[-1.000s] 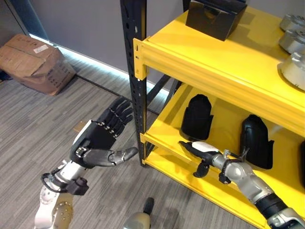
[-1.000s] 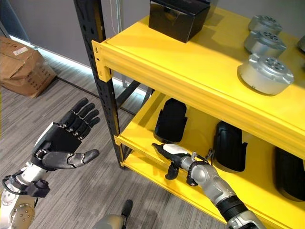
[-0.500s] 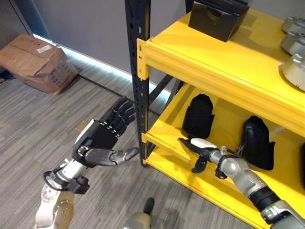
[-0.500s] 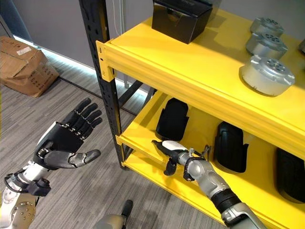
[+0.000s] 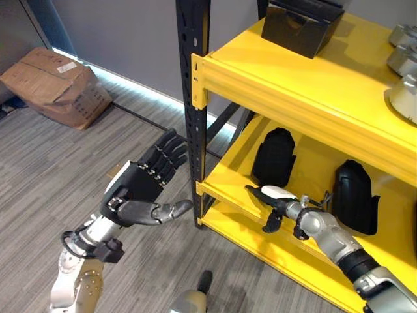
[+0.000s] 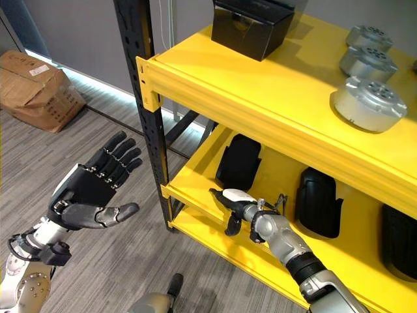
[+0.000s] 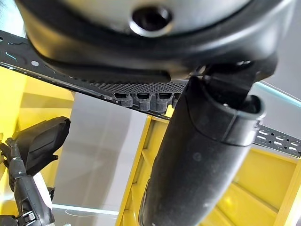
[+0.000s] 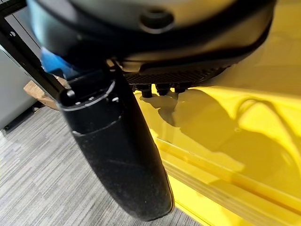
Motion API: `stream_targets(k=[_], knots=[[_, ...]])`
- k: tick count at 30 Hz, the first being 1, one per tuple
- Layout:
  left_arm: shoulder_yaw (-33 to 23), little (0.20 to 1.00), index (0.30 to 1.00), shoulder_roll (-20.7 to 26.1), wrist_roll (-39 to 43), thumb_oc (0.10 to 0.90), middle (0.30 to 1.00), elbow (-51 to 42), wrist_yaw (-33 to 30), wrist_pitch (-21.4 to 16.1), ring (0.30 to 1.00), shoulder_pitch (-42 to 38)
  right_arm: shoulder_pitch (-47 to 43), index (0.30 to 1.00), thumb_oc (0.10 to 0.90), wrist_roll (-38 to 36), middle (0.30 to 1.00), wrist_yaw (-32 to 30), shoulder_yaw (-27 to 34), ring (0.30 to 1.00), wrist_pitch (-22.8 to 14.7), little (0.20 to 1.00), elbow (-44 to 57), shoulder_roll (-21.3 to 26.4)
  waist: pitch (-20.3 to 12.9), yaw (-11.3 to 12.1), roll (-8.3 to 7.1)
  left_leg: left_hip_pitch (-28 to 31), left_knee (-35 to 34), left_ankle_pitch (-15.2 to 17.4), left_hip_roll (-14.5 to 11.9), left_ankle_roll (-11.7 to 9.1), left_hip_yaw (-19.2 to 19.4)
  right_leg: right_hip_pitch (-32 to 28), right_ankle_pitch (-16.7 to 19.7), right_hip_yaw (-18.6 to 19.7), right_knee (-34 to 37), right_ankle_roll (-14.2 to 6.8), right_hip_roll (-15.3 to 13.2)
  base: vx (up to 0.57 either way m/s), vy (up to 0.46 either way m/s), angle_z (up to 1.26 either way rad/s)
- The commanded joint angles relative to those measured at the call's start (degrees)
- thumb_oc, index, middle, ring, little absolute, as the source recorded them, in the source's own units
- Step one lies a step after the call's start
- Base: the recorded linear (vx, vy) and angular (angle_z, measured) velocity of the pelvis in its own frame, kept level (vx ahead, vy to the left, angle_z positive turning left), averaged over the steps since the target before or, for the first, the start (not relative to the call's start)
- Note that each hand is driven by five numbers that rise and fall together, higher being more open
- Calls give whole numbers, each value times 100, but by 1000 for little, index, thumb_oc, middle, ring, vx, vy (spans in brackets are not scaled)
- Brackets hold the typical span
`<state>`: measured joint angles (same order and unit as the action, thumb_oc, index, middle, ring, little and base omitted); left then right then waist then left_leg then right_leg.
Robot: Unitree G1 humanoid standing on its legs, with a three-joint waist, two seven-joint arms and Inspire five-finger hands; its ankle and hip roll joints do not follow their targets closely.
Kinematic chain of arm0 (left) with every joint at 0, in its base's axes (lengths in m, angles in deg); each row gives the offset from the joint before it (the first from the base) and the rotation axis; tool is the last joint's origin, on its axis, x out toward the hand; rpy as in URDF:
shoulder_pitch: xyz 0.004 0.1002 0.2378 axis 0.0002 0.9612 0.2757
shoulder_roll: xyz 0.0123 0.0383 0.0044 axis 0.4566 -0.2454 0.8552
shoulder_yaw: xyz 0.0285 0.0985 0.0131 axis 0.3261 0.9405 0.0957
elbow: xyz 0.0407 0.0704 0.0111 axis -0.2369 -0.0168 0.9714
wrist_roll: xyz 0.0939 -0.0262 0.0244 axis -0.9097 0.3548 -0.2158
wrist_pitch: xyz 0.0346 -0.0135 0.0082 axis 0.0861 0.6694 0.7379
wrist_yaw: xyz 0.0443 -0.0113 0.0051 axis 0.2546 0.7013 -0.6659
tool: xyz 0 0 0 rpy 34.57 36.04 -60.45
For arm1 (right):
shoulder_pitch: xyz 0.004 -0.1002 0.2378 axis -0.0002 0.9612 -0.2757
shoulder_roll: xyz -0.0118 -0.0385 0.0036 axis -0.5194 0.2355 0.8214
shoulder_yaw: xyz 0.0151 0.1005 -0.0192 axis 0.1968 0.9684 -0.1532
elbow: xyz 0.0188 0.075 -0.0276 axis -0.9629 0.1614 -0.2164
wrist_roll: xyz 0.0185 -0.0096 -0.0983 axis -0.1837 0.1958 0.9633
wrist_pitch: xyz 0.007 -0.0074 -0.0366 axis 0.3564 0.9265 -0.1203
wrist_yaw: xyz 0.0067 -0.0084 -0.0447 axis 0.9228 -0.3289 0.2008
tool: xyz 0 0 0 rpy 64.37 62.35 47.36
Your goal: Move parts from the plastic box to the shelf.
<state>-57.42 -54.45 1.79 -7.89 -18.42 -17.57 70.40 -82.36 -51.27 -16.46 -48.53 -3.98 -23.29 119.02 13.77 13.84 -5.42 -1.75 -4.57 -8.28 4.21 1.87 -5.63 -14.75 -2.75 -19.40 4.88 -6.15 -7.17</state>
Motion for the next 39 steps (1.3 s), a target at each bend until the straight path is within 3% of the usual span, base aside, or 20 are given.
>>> stream_targets(k=[1,3,5,8,10,16,19,22,24,25,30,33,34,38,39], knots=[[203,1000,1000,-172,49,900,1000,-299,293,-242,1000,-351,-879,1000,900,-141,1000,-254,-278,1000,-144,1000,-370,-74,-551,154,156,413,-43,809,-432,-160,181,369,-91,-30,-514,34,-29,0,0,0],[196,1000,1000,-173,91,900,1000,-301,292,-224,1000,-343,-864,1000,900,-140,1000,-177,-292,1000,-152,1000,-301,-91,-548,151,155,410,-43,807,-433,-160,185,374,-92,-27,-517,34,-30,0,0,0],[187,1000,1000,-219,34,900,1000,-296,212,-223,1000,-348,-757,1000,900,-321,1000,265,-370,1000,154,1000,-35,-156,-529,122,151,409,-43,799,-450,-159,207,396,-87,-7,-533,35,-33,0,0,0],[156,1000,1000,-200,-387,900,1000,-267,-338,-438,1000,-321,-582,1000,900,-768,1000,465,-414,1000,382,1000,183,-237,-512,83,143,418,-43,797,-460,-153,220,405,-82,21,-540,33,-30,0,0,0],[190,1000,1000,-183,-822,900,1000,-182,-551,-569,1000,-356,-464,1000,900,-1019,1000,669,-422,1000,304,1000,412,-341,-508,37,119,427,-43,797,-471,-150,260,415,-80,43,-544,25,-30,0,0,0],[298,1000,1000,-320,-418,900,1000,-98,-795,-296,1000,-321,-80,1000,900,-2485,1000,1500,-427,1000,-19,1000,1656,-345,-491,-106,67,448,-43,792,-524,-162,355,458,-54,141,-544,24,-10,3,-10,-2],[358,1000,1000,-416,-714,900,1000,45,-1097,-189,1000,-337,182,1000,900,-3241,1000,1780,-395,1000,-46,1000,2474,-297,-487,-211,46,479,-43,810,-559,-166,441,488,-25,212,-543,10,-1,0,0,0],[503,1000,1000,-374,-1284,900,1000,225,-1410,-252,1000,-301,498,1000,900,-4060,1000,1666,-102,1000,-36,1000,2808,-268,-499,-319,40,506,-43,833,-585,-169,518,530,-5,264,-551,0,2,-6,10,-8],[551,1000,1000,-382,-1142,900,1000,293,-1377,-151,1000,-237,748,1000,900,-4432,1000,1763,187,1000,-170,1000,2923,-185,-518,-395,53,526,-43,859,-605,-165,586,551,4,312,-535,-4,2,-7,23,-19],[590,1000,1000,-458,-1022,900,1000,309,-1325,-29,1000,-98,1215,1000,900,-4903,1000,1826,567,1000,-416,1000,3164,-154,-535,-515,78,539,-43,876,-635,-163,680,591,24,389,-518,-12,3,-18,31,-15],[558,1000,1000,-597,-823,900,1000,272,-1902,-80,1000,91,2028,1000,900,-5535,1000,2196,1377,1000,-442,1000,3748,-356,-507,-831,91,624,-42,947,-672,-131,929,682,104,587,-468,-25,25,-27,10,-28],[423,1000,1000,-759,-136,900,1000,247,-1929,-214,1000,51,2264,1000,900,-5861,1000,1910,1818,1000,-757,1000,3989,-423,-499,-1013,75,669,-8,1019,-691,-126,1069,734,137,743,-431,-19,39,-30,-4,-30],[322,1000,1000,-852,225,900,1000,199,-1692,-158,1000,57,2417,1000,900,-5872,1000,1326,2218,1000,-1085,1000,4211,-416,-509,-1153,69,712,-10,1047,-710,-129,1166,767,169,852,-399,-16,59,-18,0,-40],[249,1000,1000,-941,467,900,1000,9,-1348,-372,1000,200,2764,1000,900,-5822,1000,121,2995,1000,-1525,1000,4471,-622,-556,-1417,128,782,-36,1097,-755,-142,1380,842,188,1061,-341,4,110,-21,33,-24],[251,1000,1000,-941,468,900,1000,10,-1348,-372,1000,200,2767,1000,900,-5822,1000,120,2997,1000,-1523,1000,4474,-623,-556,-1411,129,784,-36,1098,-756,-143,1385,843,189,1065,-341,4,111,-18,40,-28]])
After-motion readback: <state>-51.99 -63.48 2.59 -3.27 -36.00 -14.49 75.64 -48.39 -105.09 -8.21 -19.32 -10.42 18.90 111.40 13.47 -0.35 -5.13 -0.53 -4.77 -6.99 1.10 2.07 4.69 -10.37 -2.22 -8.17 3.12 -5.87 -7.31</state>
